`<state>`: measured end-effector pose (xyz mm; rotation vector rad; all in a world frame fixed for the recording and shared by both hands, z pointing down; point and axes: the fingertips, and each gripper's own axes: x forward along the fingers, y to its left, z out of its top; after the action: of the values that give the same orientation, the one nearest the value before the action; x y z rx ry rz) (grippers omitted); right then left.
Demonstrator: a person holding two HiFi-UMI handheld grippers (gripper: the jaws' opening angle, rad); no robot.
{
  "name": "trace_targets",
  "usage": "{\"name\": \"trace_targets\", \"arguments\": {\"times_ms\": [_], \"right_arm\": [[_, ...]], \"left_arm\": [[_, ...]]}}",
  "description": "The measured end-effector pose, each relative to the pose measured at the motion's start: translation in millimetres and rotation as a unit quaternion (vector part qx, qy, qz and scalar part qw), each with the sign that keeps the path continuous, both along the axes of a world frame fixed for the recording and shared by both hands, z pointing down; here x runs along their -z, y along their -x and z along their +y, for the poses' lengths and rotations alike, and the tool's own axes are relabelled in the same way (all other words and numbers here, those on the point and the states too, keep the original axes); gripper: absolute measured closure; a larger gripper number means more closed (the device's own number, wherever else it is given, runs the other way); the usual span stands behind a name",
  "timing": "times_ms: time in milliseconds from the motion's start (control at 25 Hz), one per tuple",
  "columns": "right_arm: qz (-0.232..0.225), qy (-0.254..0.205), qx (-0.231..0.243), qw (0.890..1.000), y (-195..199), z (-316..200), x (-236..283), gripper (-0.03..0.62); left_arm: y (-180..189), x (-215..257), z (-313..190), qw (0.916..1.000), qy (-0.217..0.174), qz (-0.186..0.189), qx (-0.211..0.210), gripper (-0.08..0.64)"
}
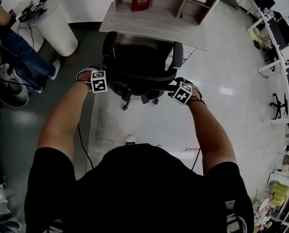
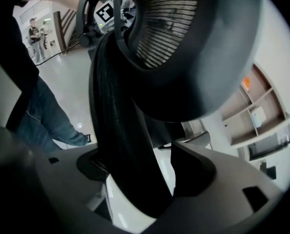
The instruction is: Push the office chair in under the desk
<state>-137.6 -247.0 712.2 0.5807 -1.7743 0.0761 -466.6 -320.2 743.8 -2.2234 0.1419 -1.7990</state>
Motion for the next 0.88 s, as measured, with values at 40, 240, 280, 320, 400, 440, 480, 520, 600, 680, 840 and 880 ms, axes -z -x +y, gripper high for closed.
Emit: {"name": "trace_targets", "arguments": {"times_ms": [40,240,280,320,400,440,480,520,600,680,840,880], "right_arm": [[-0.005,-0.007,-0.012,1.000,-4,2,5,0.263],[-0.029,-0.036,-0.051,0.998,-17,4,33,0.258],[-0.034,-0.042,-0.060,0.997,-20,6,39,0.258],[-0.040,-0.047,-0.071,0.996,-23,8,46,0.258],[-0.054,-0.058,-0.096,0.992,-27,14,61,0.259],[-0.066,-0.063,-0.109,0.990,-28,18,67,0.259],[-0.080,-0.068,-0.122,0.987,-29,22,73,0.259],[-0.092,-0.074,-0.134,0.984,-30,26,79,0.259],[-0.111,-0.086,-0.152,0.978,-33,33,90,0.259],[-0.132,-0.100,-0.163,0.973,-34,38,102,0.261],[-0.181,-0.129,-0.186,0.957,-28,50,130,0.262],[-0.196,-0.136,-0.192,0.952,-26,51,137,0.262]], "left_arm": [[5,1,1,1.0000,0.002,-0.002,0.009,0.245],[31,19,-5,0.9986,-0.017,0.030,0.041,0.241],[36,25,-5,0.9976,-0.020,0.042,0.052,0.241],[40,31,-5,0.9964,-0.022,0.053,0.063,0.241],[51,44,-4,0.9940,-0.031,0.070,0.078,0.241],[55,51,-2,0.9929,-0.037,0.078,0.082,0.241],[58,59,1,0.9916,-0.040,0.087,0.086,0.242],[61,67,4,0.9899,-0.042,0.100,0.092,0.242],[65,85,6,0.9842,-0.049,0.132,0.108,0.250],[67,105,6,0.9763,-0.062,0.165,0.125,0.267],[67,142,9,0.9542,-0.079,0.241,0.159,0.270],[66,148,8,0.9479,-0.082,0.260,0.165,0.270]]}}
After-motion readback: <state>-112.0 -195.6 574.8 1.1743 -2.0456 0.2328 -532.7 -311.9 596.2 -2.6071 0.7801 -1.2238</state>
